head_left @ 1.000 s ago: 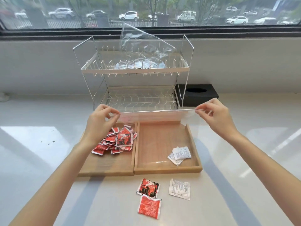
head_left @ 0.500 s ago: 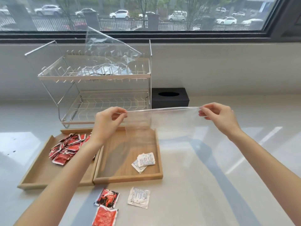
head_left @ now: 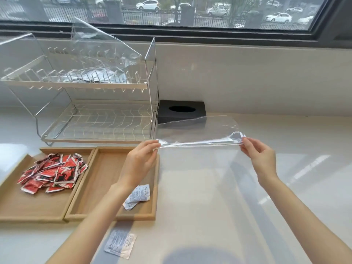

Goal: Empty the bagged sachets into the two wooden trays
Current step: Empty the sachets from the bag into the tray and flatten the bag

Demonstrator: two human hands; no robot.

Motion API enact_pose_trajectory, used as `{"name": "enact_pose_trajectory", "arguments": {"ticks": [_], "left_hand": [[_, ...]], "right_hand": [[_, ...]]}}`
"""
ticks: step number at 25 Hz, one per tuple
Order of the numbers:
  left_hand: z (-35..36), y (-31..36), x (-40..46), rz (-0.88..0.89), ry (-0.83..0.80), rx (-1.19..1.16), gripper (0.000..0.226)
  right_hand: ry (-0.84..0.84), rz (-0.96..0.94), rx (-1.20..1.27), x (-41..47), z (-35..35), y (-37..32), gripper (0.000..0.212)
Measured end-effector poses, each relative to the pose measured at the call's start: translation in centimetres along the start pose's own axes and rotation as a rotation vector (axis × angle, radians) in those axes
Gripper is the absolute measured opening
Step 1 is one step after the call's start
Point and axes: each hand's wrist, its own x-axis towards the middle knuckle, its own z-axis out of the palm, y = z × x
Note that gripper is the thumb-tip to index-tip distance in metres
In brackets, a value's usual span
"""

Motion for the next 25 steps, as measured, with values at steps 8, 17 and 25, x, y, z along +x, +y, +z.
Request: {"name": "enact_pose_trajectory", "arguments": {"ticks": [8,17,25], "left_hand": [[7.0,-1.0,-2.7,-0.276,-0.439,0.225,0.047],[10.5,0.6,-3.0,-0.249,-0.753,0.552,0.084],[8.9,0.9,-1.4,-0.339,-0.699,0.413,0.051]], "right_hand": [[-0.161,0.161,-0.561,0.7,0.4,8.3,0.027],[-0.546,-0.197,-1.170,-0.6,3.3,10.5,0.055],[-0.562,-0.176,-1.189,-0.5,4.1,9.0,0.055]]}}
